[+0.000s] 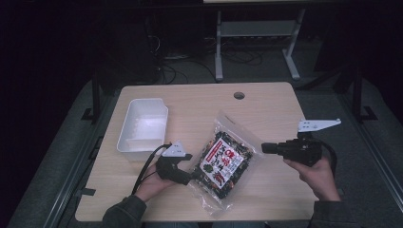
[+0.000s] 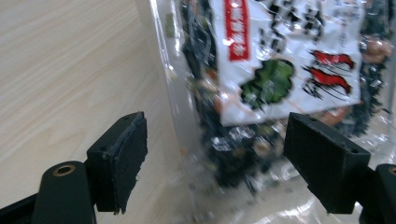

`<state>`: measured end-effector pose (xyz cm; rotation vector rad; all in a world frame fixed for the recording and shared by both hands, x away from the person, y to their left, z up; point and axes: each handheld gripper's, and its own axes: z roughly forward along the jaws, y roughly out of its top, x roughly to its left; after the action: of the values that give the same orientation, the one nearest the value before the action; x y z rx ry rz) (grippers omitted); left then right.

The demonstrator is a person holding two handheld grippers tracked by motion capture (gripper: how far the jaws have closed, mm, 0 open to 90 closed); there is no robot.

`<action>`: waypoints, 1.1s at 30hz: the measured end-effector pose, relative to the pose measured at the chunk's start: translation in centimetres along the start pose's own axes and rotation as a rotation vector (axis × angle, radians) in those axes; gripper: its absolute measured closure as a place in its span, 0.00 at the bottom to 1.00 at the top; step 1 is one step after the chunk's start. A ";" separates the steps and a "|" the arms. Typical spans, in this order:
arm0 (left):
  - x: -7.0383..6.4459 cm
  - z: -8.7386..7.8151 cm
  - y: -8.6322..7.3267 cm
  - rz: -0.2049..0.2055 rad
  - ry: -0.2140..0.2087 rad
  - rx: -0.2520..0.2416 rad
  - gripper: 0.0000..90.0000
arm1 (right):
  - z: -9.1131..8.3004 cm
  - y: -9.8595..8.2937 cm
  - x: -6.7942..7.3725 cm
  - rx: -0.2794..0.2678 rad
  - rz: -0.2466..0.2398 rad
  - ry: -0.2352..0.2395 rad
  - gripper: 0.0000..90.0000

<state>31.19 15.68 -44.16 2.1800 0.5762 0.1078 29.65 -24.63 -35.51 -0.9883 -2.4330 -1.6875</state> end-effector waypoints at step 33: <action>-0.4 0.4 -0.5 0.003 -0.203 0.003 0.80 | 0.7 -0.7 -1.4 -0.178 0.043 -0.076 0.89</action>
<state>30.77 15.51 -44.77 2.1633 0.4573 -0.1118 30.66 -24.85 -36.85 -1.1359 -2.3196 -1.9132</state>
